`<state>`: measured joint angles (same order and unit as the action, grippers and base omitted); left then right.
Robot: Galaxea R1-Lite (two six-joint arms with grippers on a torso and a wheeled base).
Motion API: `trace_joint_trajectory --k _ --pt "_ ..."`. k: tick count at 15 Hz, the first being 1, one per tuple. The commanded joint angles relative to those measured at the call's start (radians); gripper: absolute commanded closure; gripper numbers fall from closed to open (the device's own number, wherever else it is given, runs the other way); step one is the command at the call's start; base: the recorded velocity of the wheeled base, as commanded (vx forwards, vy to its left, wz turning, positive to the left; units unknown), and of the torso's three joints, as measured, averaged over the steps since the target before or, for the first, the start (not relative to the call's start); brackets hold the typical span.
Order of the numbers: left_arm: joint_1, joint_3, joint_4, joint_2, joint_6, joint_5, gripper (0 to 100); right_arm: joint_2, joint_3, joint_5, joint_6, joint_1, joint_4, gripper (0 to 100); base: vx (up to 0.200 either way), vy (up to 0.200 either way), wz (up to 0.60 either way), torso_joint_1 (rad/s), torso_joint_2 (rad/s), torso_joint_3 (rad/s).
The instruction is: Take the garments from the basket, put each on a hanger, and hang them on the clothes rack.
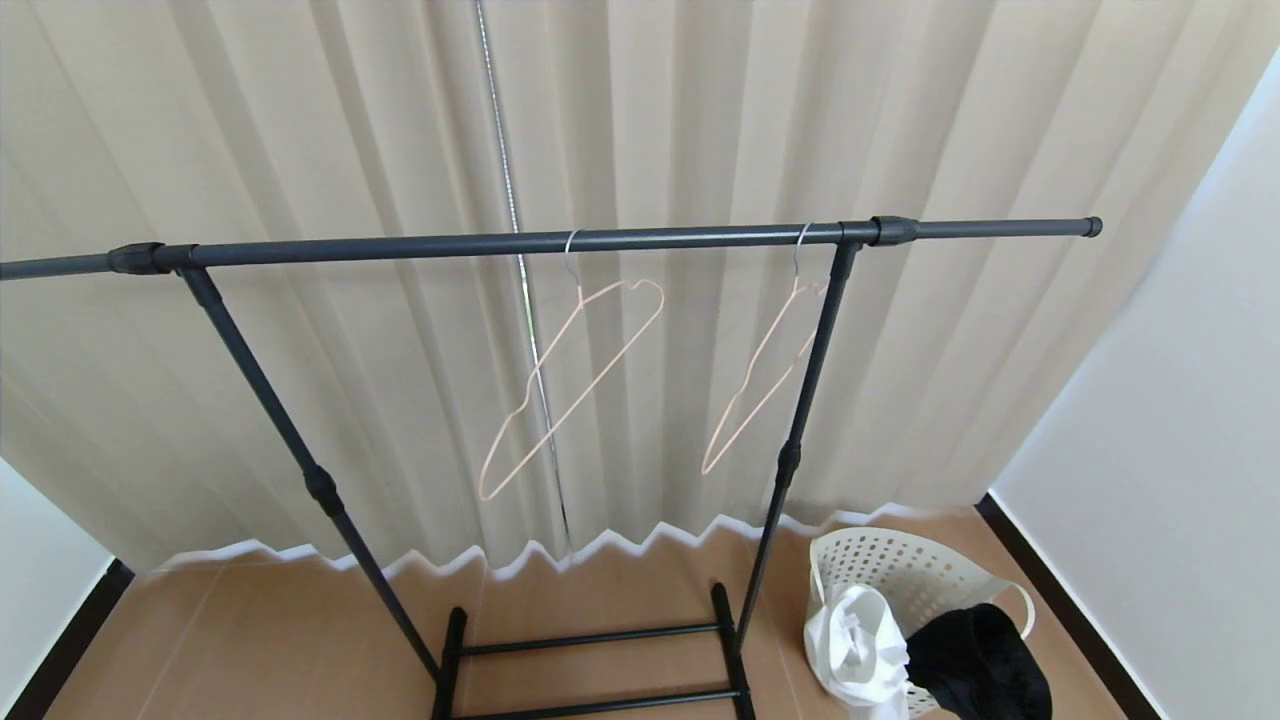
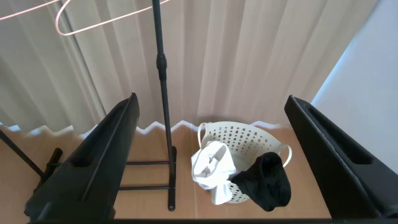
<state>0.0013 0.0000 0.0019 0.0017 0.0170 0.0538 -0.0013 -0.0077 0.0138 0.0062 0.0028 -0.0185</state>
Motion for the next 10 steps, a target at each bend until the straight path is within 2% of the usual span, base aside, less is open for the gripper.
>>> trace_joint_trajectory --k 1,10 --pt "0.000 0.000 0.000 0.000 0.000 0.000 0 0.001 0.000 0.002 -0.002 0.000 0.000 0 0.000 0.000 0.00 0.000 0.00 0.000" --pt "0.000 0.000 0.000 0.000 0.000 0.000 0 0.001 0.000 -0.002 0.000 -0.001 0.002 0 0.000 0.000 0.00 0.000 0.00 0.000"
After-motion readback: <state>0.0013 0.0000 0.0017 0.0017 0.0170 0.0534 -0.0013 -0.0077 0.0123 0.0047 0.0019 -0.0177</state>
